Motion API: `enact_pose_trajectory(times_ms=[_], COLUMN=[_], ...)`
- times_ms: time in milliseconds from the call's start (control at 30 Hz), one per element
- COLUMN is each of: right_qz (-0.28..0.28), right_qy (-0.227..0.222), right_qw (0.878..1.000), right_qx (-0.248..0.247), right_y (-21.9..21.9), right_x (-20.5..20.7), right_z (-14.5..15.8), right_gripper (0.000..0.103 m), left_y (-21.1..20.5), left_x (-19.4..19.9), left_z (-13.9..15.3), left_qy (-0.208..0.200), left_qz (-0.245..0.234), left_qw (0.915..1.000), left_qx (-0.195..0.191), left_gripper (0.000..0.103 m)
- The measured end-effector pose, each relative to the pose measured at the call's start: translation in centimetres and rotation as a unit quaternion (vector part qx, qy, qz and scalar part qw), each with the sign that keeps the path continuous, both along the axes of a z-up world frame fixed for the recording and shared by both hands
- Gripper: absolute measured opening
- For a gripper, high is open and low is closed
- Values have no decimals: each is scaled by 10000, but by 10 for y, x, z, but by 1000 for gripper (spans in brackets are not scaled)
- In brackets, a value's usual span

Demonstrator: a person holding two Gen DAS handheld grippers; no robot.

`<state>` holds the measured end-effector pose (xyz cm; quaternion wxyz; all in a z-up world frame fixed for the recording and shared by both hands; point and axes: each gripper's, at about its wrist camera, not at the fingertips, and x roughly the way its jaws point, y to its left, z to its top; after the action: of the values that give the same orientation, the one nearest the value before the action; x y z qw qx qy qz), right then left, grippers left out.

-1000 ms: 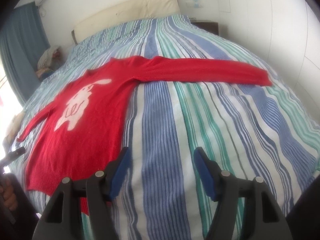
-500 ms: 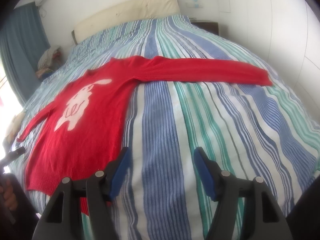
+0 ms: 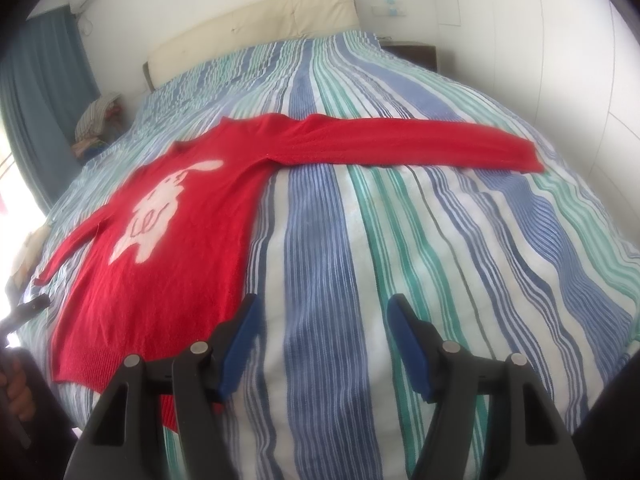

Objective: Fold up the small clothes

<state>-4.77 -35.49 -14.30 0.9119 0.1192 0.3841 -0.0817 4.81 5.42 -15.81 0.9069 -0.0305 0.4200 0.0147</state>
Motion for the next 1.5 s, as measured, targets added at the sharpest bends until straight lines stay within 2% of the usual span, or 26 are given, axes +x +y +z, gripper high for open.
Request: enact_pose_trajectory(times_ms=[933, 1233, 1367, 1433, 1500], right_qz=[25, 67, 156, 1, -362], right_qy=[14, 12, -197, -449, -787], right_qw=[10000, 9998, 9975, 9948, 9869], right_qx=[25, 198, 662, 909, 1361], right_y=[1, -1, -34, -71, -121], right_x=[2, 3, 16, 28, 41], right_z=[-1, -2, 11, 26, 39], right_gripper=[65, 65, 65, 65, 65], left_y=[0, 0, 3, 3, 2], left_x=[1, 1, 2, 2, 3], left_z=[2, 3, 2, 1, 0], left_qy=[-64, -99, -100, -75, -66], left_qz=[18, 62, 123, 150, 170], left_qw=[9999, 9998, 9997, 9997, 9996], left_qx=[77, 174, 184, 190, 198], left_gripper=[82, 85, 87, 87, 87])
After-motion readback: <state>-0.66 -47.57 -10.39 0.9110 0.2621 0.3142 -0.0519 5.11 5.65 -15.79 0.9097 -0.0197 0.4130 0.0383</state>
